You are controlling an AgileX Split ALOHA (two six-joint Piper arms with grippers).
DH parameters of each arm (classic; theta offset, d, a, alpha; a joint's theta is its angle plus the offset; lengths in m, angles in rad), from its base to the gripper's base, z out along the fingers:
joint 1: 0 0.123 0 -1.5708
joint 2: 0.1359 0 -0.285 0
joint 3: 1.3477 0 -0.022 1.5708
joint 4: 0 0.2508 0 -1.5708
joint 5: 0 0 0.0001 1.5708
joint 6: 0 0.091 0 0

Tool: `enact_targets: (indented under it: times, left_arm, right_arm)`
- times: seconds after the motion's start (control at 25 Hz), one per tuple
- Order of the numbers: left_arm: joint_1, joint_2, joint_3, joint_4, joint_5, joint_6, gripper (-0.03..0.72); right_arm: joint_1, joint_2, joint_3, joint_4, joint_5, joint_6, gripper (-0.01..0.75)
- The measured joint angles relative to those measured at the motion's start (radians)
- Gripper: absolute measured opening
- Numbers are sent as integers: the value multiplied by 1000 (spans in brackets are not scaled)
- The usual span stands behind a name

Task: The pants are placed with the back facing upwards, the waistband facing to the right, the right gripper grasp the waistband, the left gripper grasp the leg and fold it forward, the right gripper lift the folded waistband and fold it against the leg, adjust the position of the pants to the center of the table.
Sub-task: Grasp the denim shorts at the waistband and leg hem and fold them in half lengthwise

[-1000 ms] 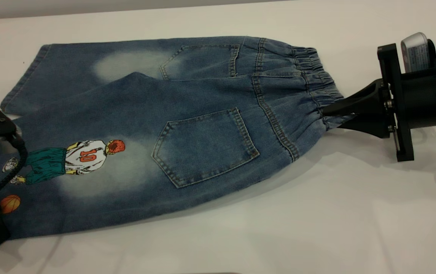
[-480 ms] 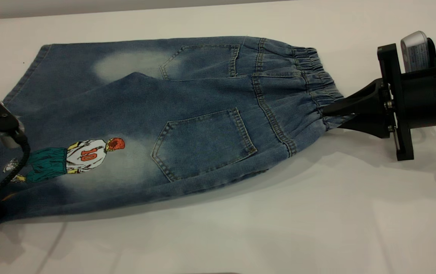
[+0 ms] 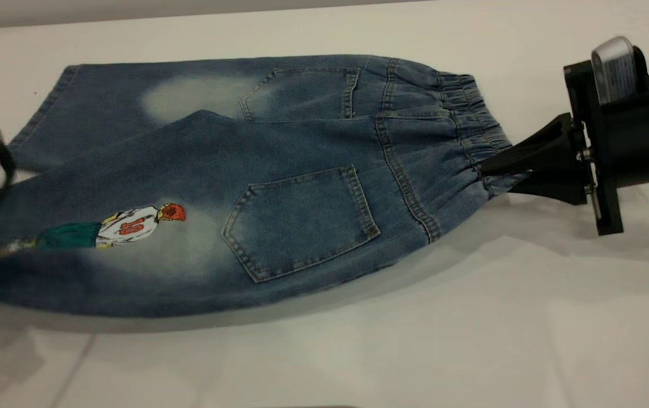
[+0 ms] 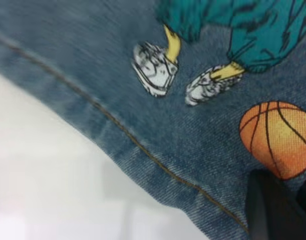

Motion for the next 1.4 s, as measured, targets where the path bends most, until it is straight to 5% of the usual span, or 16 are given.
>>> enact_targets:
  times: [0.24, 0.48, 0.84, 1.4]
  left_arm:
    - [0, -239, 8, -50, 80, -18, 24]
    - [0, -353, -14, -61, 15, -66, 24]
    - [0, -121, -259, -61, -36, -90, 24]
    - [-7, 306, -599, -78, -49, -151, 25]
  right_arm:
    - [0, -133, 72, -43, 0, 38, 41]
    - [0, -173, 122, -22, 1, 172, 41]
    - [0, -175, 47, 103, -23, 415, 41]
    - [5, -175, -169, 101, -352, 659, 45]
